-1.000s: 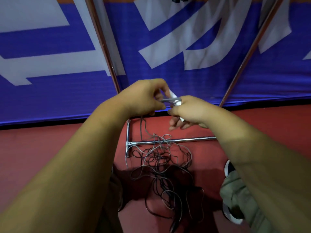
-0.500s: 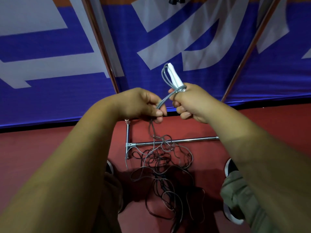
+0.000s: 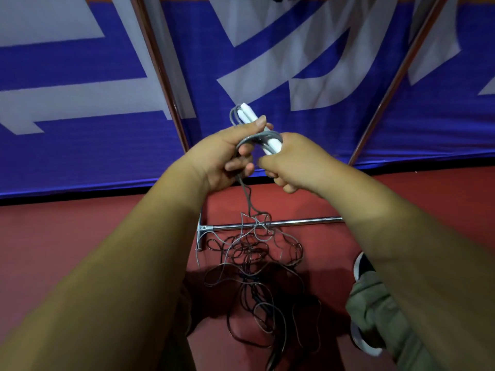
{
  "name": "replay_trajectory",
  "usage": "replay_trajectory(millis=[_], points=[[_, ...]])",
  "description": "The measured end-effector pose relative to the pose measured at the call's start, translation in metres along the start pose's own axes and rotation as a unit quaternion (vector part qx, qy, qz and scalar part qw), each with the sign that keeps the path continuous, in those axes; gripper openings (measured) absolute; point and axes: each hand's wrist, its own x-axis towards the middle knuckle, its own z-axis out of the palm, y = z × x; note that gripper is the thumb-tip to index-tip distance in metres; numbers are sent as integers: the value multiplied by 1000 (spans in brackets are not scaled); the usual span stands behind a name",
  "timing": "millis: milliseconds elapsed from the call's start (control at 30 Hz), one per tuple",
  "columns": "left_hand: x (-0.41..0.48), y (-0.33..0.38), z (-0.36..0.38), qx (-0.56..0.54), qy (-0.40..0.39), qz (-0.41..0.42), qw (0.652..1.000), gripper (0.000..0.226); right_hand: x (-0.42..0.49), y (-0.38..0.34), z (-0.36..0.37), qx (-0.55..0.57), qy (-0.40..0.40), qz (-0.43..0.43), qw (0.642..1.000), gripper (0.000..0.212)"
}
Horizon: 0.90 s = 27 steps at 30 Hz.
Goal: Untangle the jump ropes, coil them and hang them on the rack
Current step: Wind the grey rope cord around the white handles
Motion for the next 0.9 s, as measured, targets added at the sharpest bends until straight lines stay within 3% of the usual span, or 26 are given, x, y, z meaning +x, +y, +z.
replay_trajectory(millis=[100, 233, 333, 500, 600, 700, 800, 900], points=[[5, 0, 4, -62, -6, 19, 998, 23, -1, -1, -2, 60, -31, 18, 998, 19], [10, 1, 6, -76, 14, 28, 997, 24, -3, -2, -9, 131, -76, 15, 988, 44], [14, -1, 5, -91, 40, 22, 995, 27, -5, -4, -11, 156, -98, -1, 983, 36], [11, 1, 5, -84, 45, 22, 995, 28, -4, -4, -12, 27, -27, -12, 999, 22], [8, 5, 5, 0, 65, 15, 998, 38, -1, -3, -17, -17, 2, -15, 1000, 15], [4, 10, -1, 219, 95, -42, 970, 71, 2, 2, -24, -52, 25, -2, 998, 22], [-3, 10, -9, 274, -6, -94, 957, 74, 1, 7, -26, -123, 39, 8, 992, 27], [-9, 11, -12, 256, -118, -44, 958, 50, 4, 13, -25, -107, 52, 41, 992, 26]])
